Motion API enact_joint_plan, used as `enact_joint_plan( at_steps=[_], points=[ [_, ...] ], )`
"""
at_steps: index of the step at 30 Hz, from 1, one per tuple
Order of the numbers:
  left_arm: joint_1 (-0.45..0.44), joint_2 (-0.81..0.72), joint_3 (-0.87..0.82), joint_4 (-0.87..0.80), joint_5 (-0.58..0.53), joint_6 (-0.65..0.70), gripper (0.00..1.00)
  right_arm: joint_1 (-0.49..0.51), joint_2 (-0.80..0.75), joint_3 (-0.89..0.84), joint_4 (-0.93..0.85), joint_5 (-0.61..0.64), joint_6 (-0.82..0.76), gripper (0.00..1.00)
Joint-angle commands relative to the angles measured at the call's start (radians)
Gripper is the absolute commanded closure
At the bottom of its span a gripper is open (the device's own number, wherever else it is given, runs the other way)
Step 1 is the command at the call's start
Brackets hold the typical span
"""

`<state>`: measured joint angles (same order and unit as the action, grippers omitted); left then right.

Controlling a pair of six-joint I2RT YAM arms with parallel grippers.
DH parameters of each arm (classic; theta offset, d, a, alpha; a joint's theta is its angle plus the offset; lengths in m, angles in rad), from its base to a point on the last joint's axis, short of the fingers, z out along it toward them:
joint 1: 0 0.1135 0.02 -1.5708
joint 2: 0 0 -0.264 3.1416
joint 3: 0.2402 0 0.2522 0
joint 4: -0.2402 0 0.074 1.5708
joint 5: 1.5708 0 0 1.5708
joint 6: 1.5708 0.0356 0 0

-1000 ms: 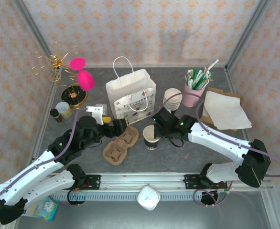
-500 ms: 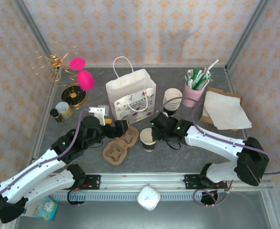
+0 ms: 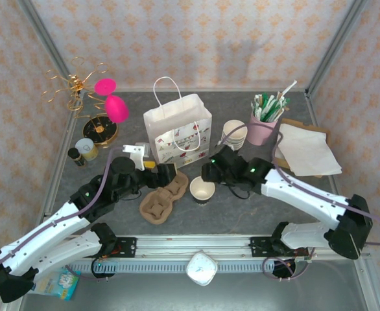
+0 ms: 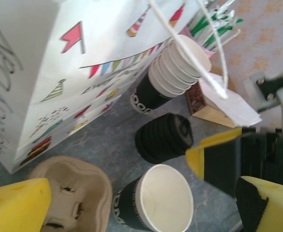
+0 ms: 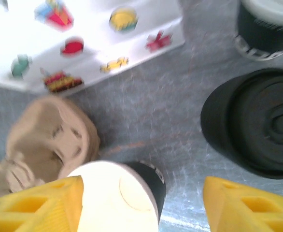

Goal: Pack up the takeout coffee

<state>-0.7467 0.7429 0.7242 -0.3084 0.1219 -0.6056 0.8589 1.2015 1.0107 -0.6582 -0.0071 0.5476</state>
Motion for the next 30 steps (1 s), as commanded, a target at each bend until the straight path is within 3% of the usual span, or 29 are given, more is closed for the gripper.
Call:
enact_joint_plan(
  at_steps=[1,6,15,19,30],
  points=[
    [-0.007,0.023,-0.016,0.116,0.081,-0.008,0.01,-0.093,-0.052,0.006,-0.097,0.041,0.006,0.28],
    [-0.009,0.094,-0.021,0.192,0.123,-0.006,0.01,-0.247,-0.047,-0.062,-0.075,-0.021,-0.029,0.16],
    [-0.010,0.192,-0.001,0.232,0.101,0.046,0.01,-0.373,0.055,-0.126,0.061,-0.155,-0.086,0.16],
    [-0.010,0.206,-0.001,0.226,0.075,0.056,0.01,-0.386,0.077,-0.142,0.128,-0.228,-0.100,0.17],
    [-0.010,0.201,-0.006,0.216,0.059,0.061,0.01,-0.387,0.144,-0.129,0.134,-0.191,-0.121,0.23]
  ],
)
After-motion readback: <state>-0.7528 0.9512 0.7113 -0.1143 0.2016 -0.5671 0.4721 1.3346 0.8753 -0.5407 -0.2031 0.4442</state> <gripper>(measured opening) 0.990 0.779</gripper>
